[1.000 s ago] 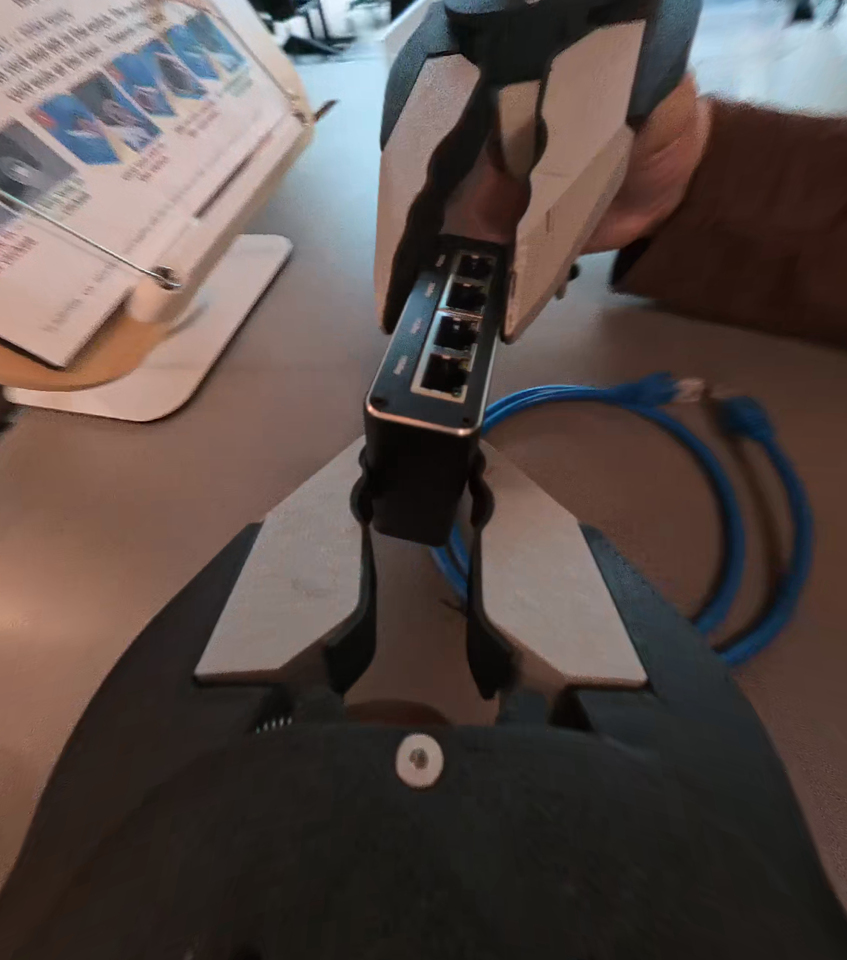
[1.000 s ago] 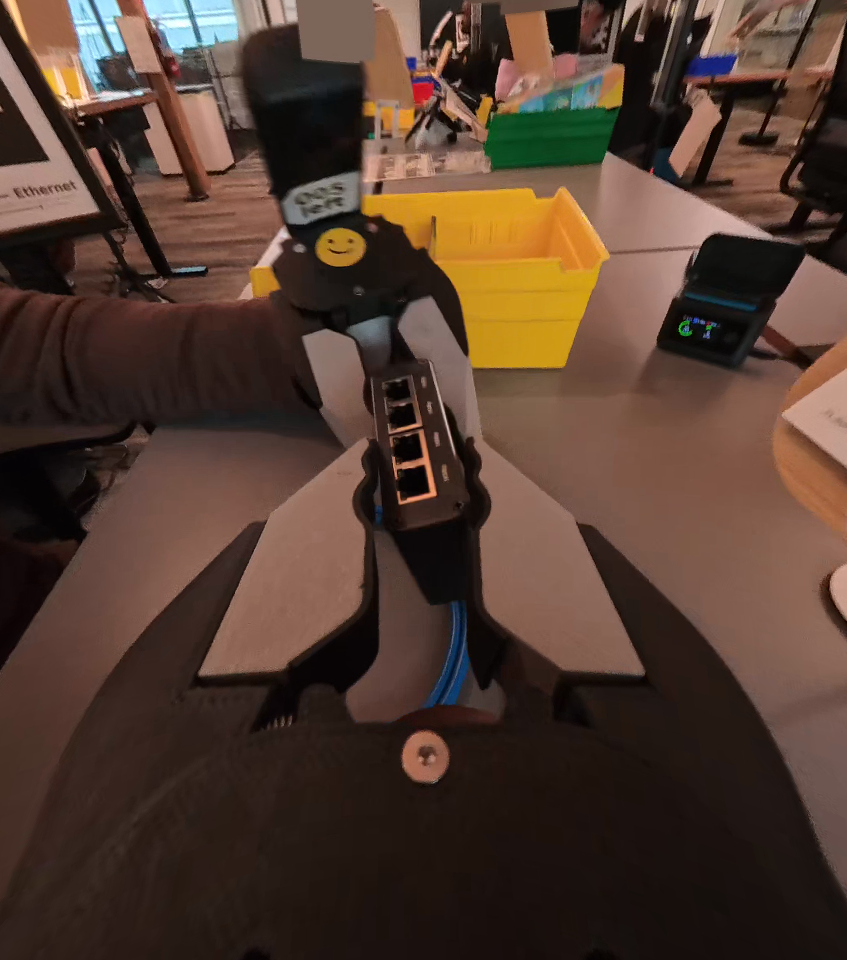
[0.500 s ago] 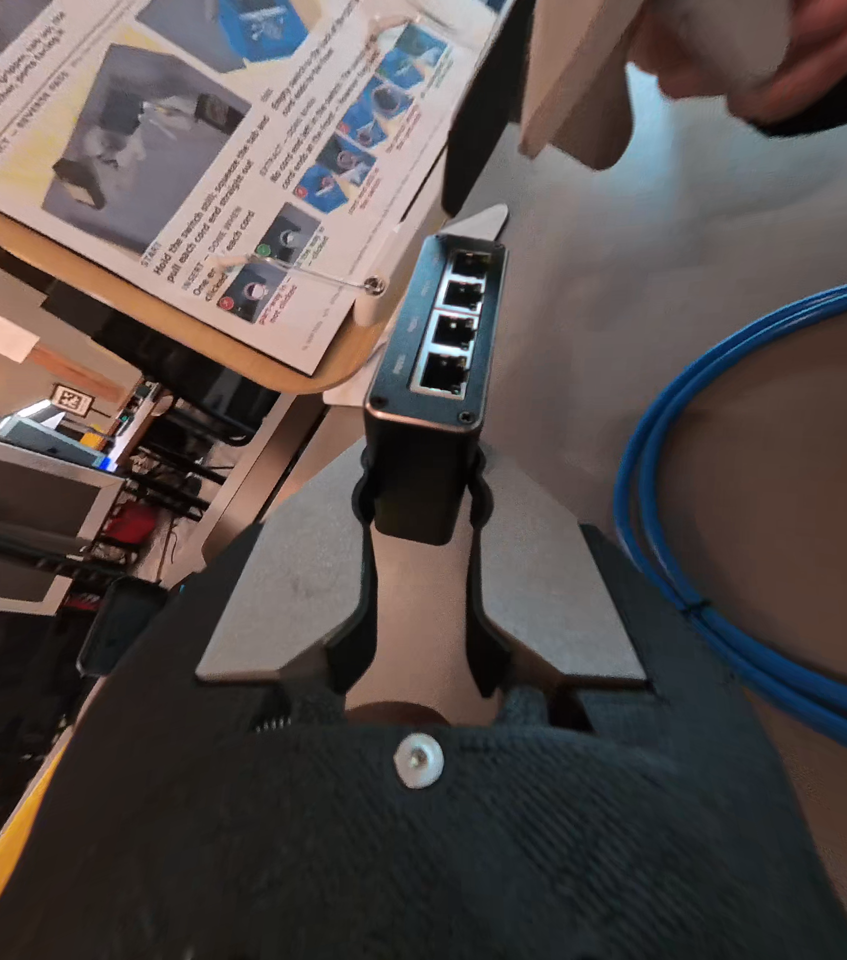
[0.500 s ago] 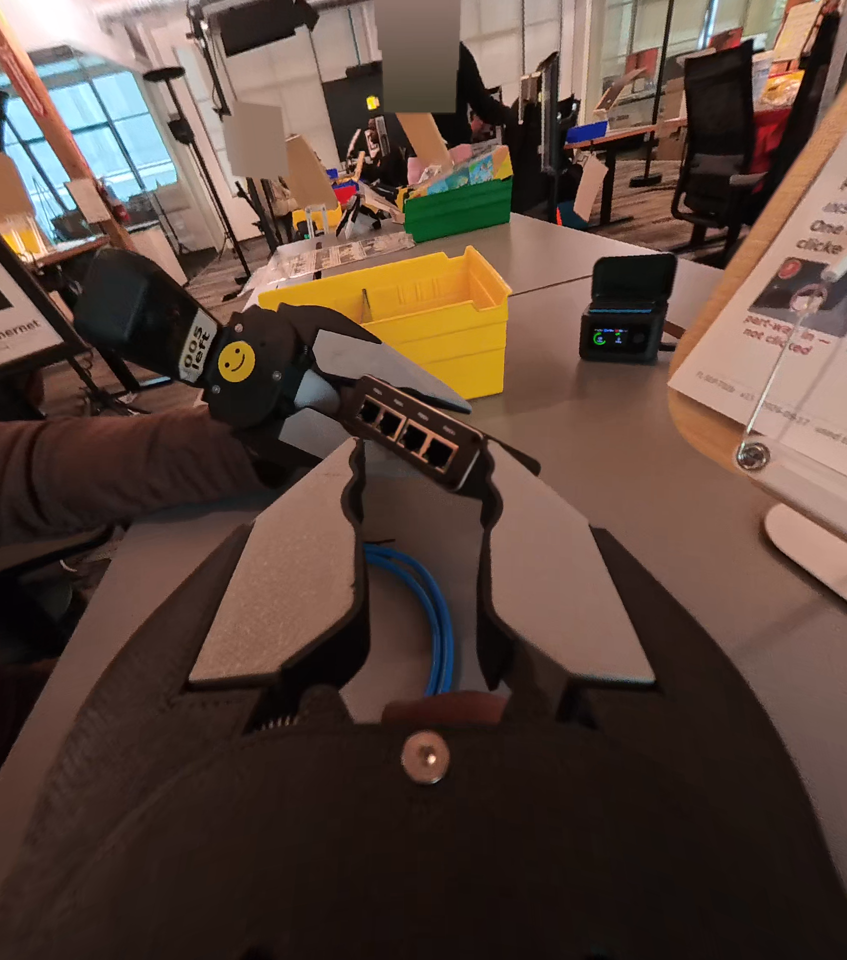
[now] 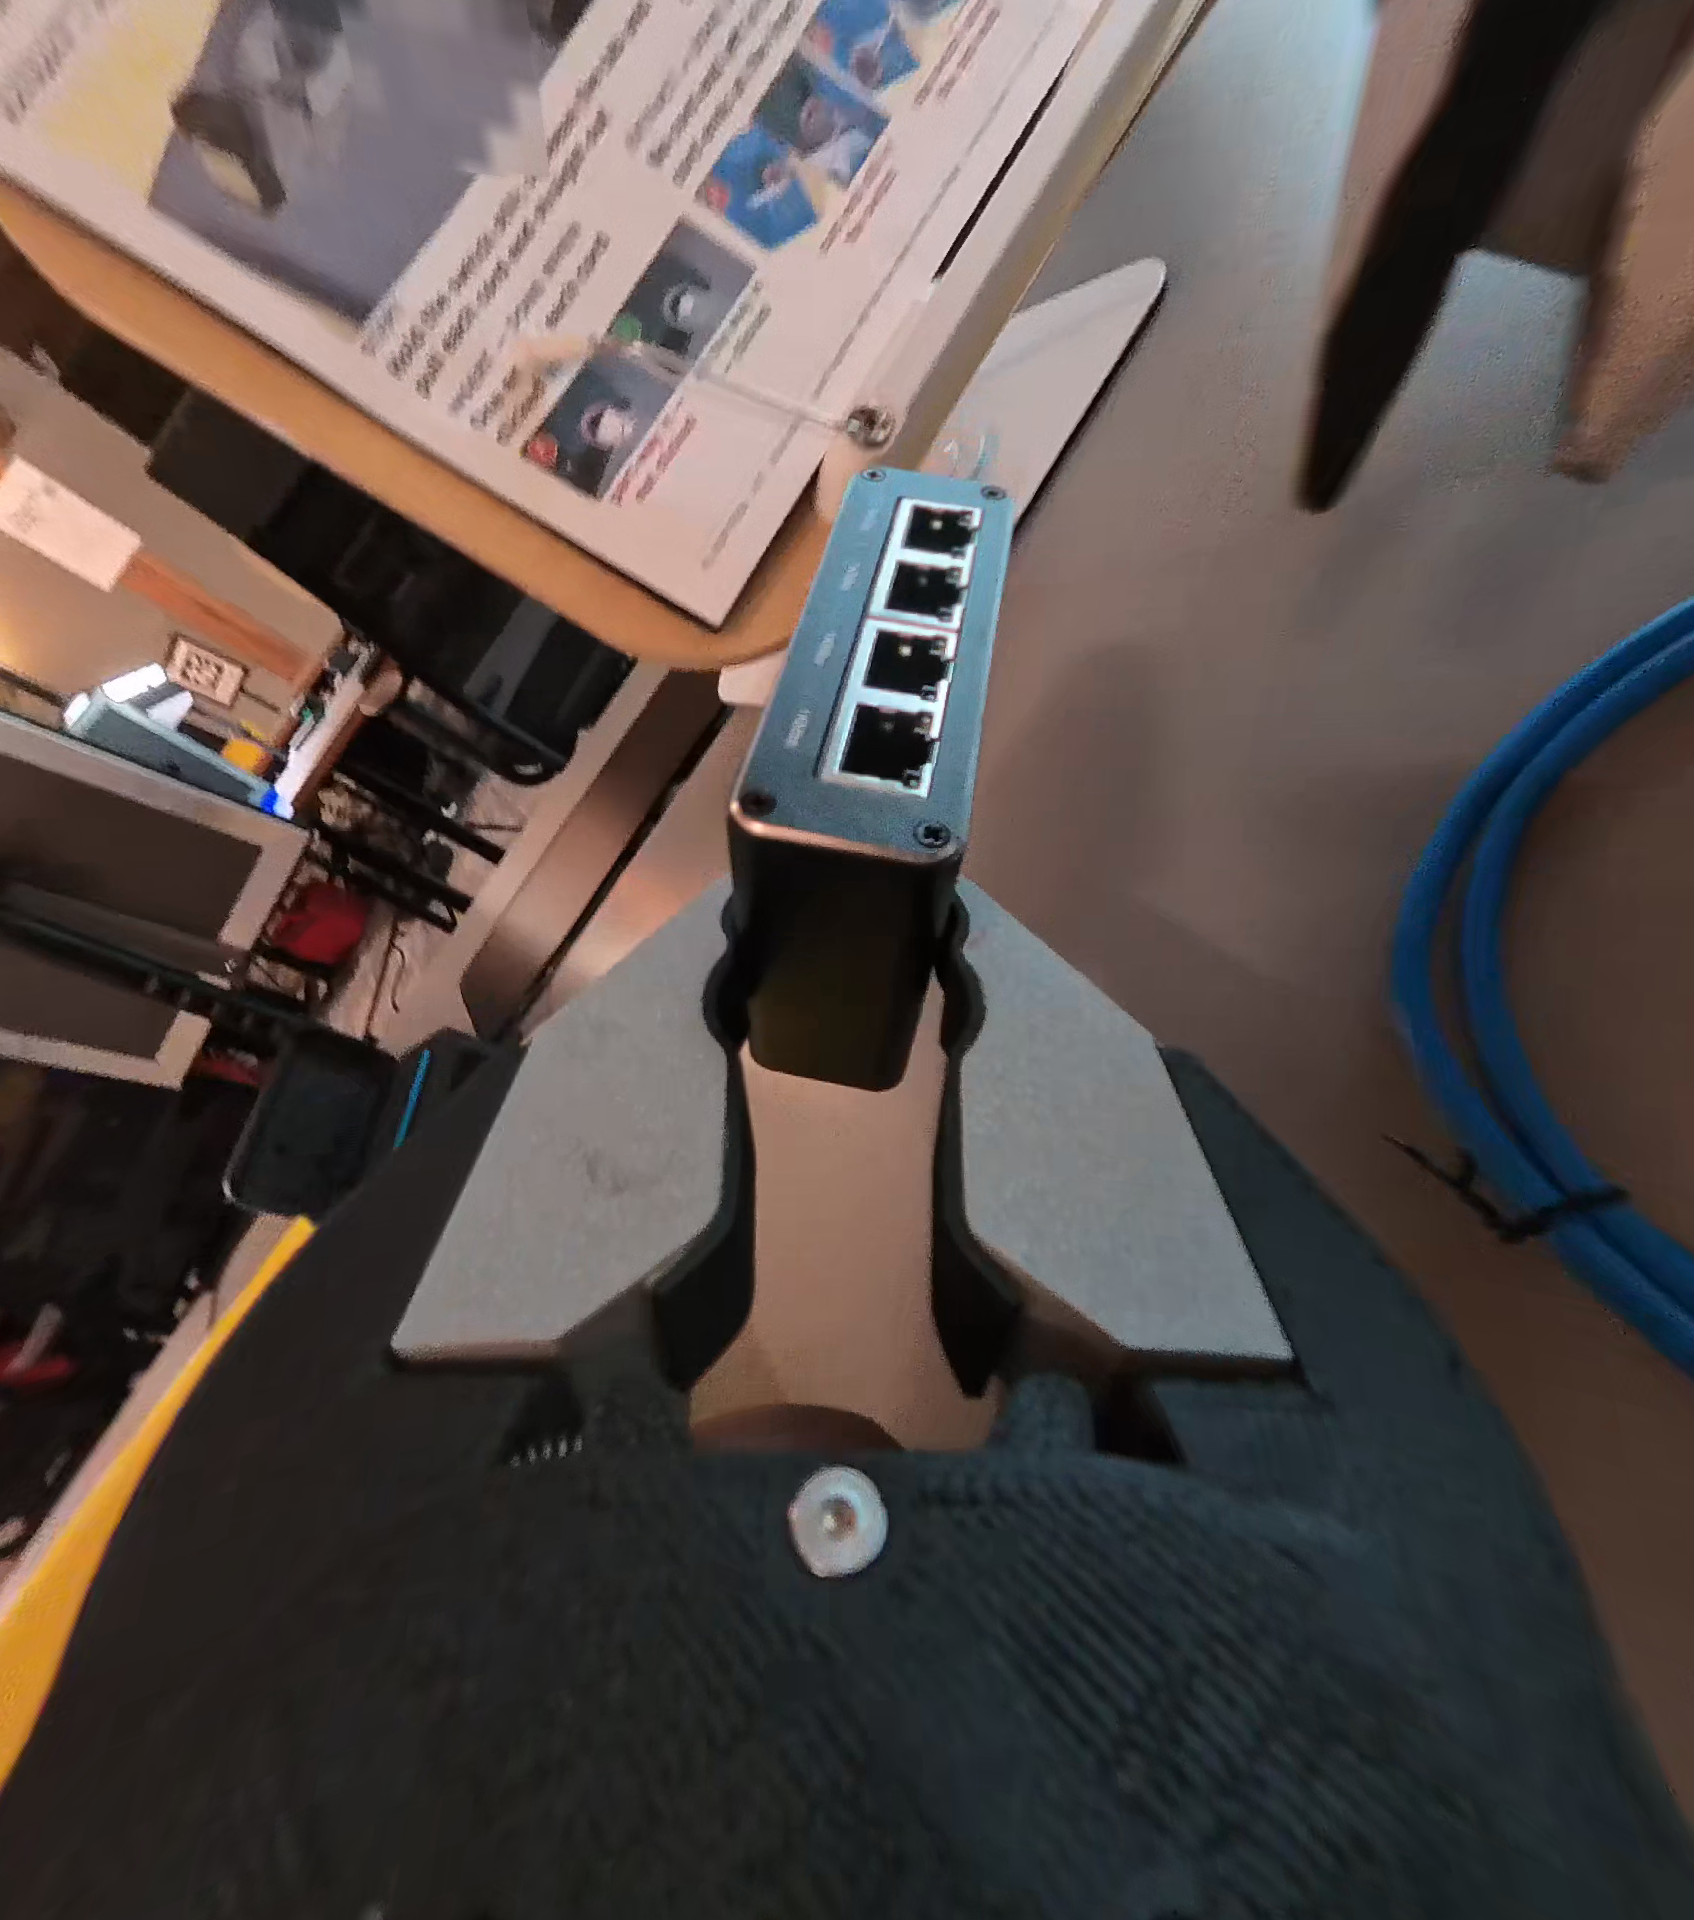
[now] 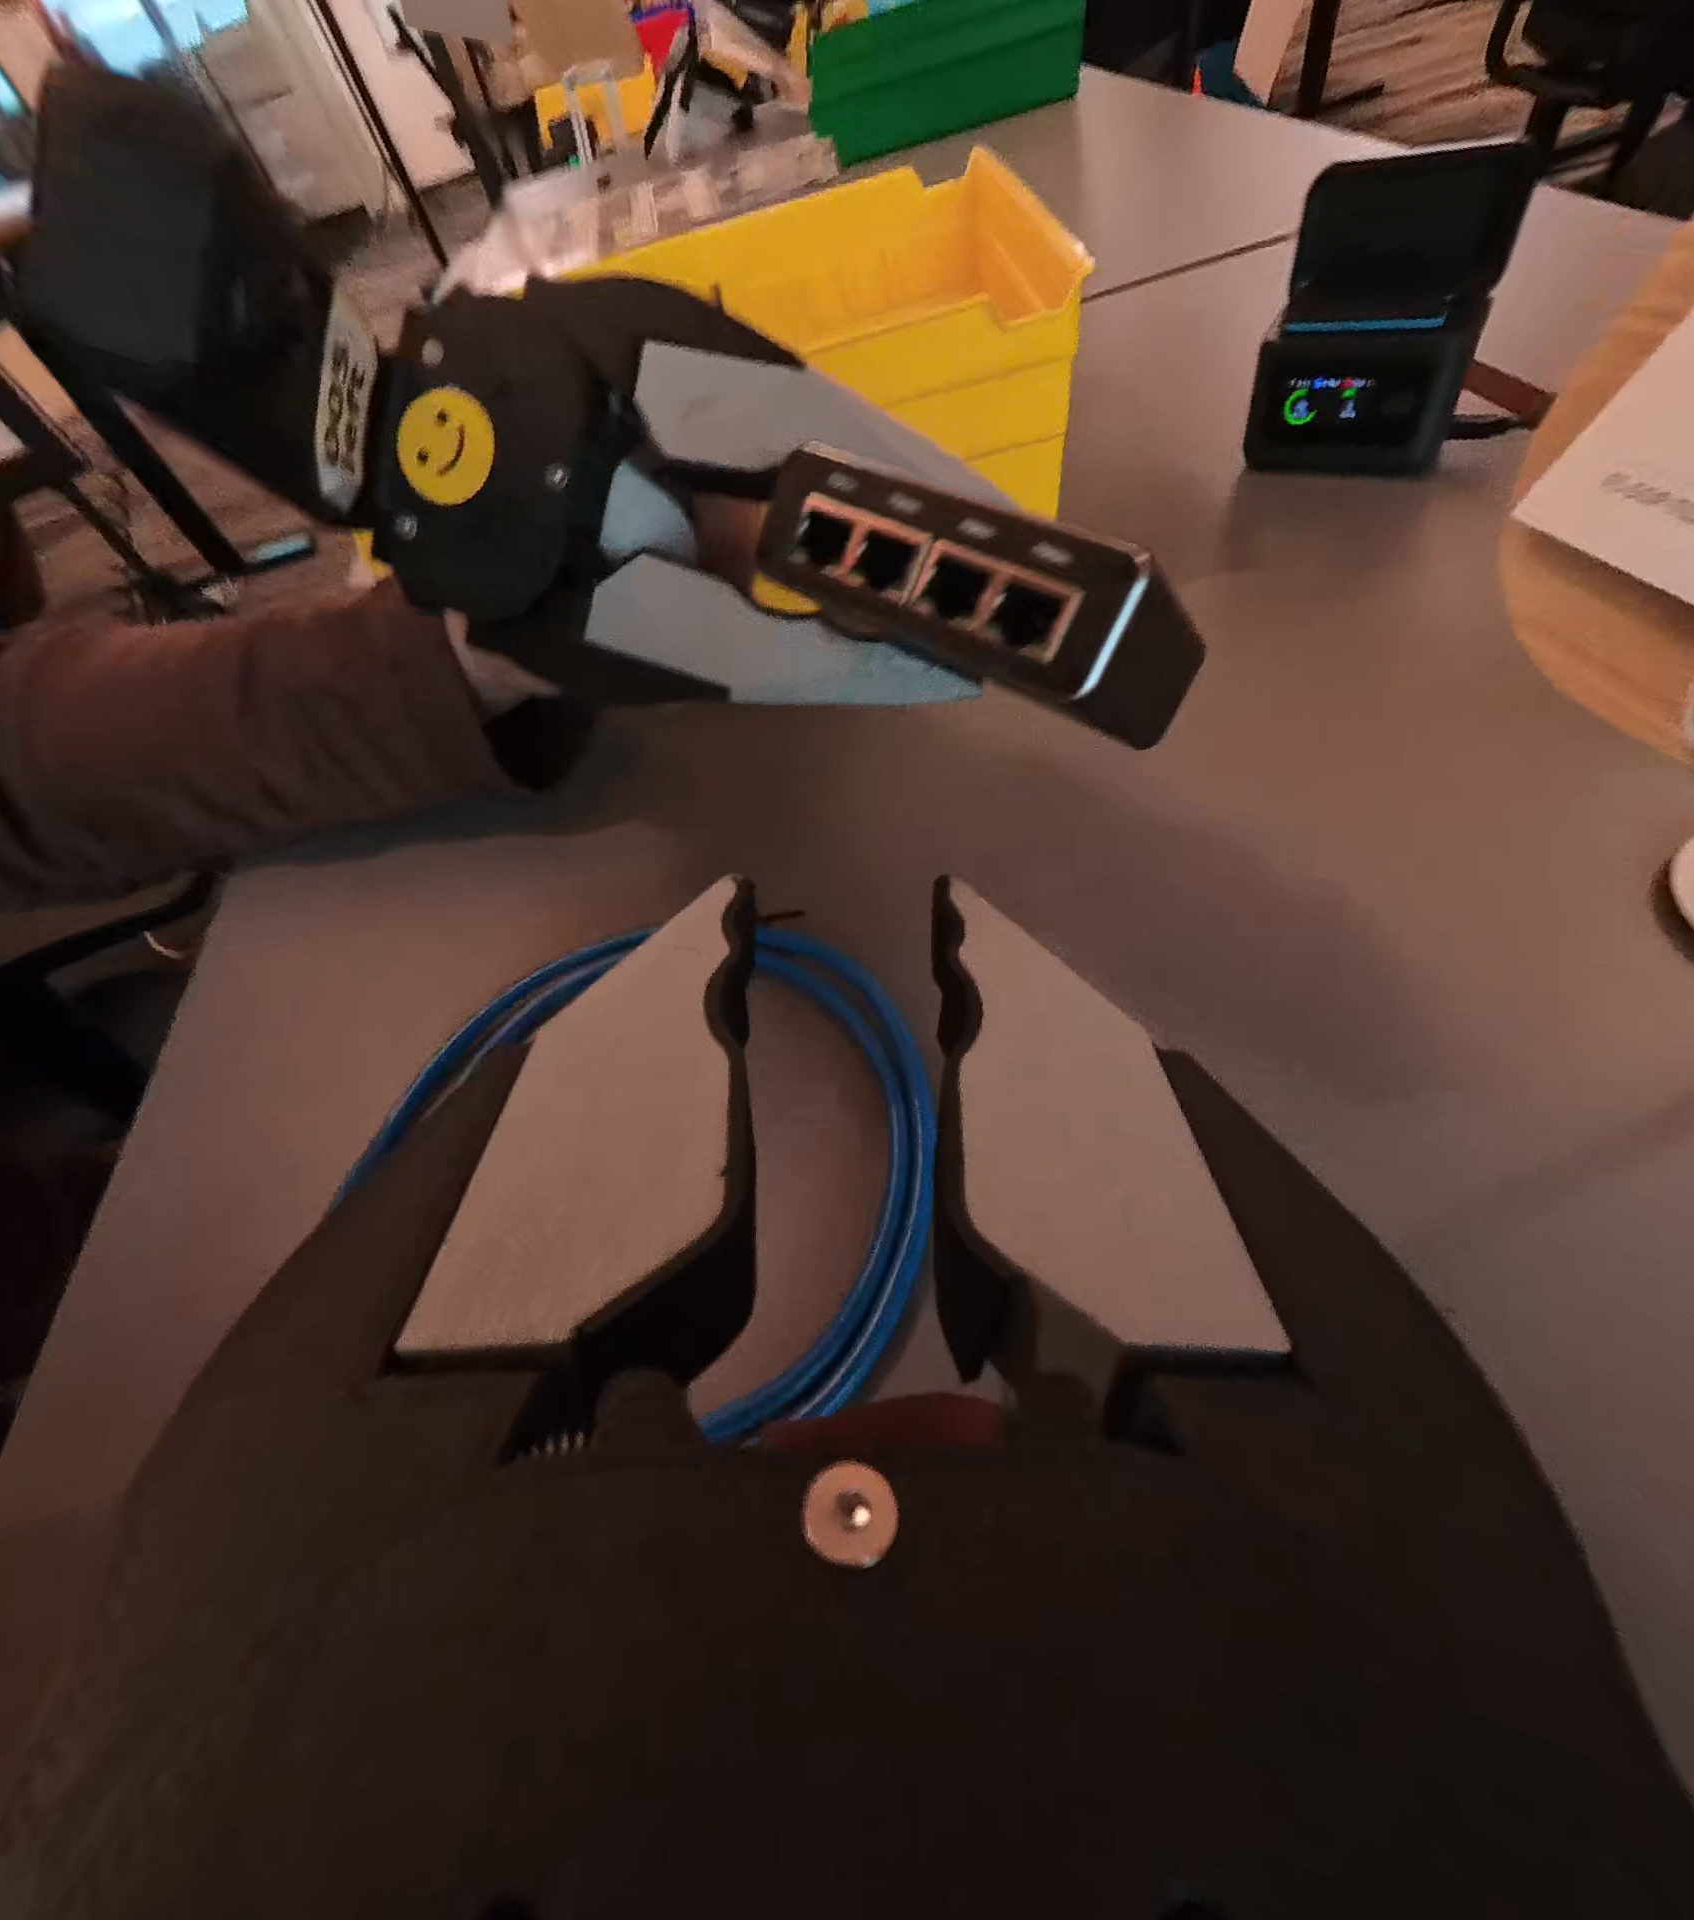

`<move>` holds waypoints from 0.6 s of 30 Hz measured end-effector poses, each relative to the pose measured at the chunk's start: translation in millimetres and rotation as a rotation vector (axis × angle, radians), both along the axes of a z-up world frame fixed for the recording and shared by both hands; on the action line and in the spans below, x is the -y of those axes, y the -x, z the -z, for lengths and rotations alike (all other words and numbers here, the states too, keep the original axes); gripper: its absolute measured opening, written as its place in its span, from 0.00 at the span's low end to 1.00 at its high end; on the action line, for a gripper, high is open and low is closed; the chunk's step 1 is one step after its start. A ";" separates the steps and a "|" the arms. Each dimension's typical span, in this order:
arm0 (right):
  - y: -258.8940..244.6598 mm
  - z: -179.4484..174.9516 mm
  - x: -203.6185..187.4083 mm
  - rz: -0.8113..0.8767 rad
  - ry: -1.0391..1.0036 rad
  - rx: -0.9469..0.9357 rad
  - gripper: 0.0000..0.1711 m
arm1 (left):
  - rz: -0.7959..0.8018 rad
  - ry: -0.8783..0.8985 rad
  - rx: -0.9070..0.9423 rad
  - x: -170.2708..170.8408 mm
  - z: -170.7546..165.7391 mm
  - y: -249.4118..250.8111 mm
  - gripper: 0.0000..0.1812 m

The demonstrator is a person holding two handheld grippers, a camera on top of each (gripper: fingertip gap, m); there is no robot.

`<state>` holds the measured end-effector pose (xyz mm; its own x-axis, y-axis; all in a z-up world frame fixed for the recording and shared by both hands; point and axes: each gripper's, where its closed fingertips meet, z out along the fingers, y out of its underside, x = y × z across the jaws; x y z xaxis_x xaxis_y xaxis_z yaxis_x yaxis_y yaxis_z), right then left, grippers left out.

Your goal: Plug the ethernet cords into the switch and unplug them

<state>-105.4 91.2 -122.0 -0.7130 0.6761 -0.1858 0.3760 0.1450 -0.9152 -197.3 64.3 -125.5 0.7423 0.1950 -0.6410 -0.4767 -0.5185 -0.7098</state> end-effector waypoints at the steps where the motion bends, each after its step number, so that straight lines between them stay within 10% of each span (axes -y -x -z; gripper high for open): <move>1: -1.7 5.3 0.6 -0.002 -0.042 0.008 0.19 | -0.017 0.008 0.026 1.2 3.4 3.9 0.18; 13: -14.2 79.3 -23.1 0.011 -0.477 0.128 0.10 | -0.008 0.156 0.316 -0.6 47.8 -3.0 0.18; 18: 14.1 68.5 -84.4 0.367 -0.653 0.068 0.05 | -0.053 0.164 0.297 0.3 51.5 3.1 0.18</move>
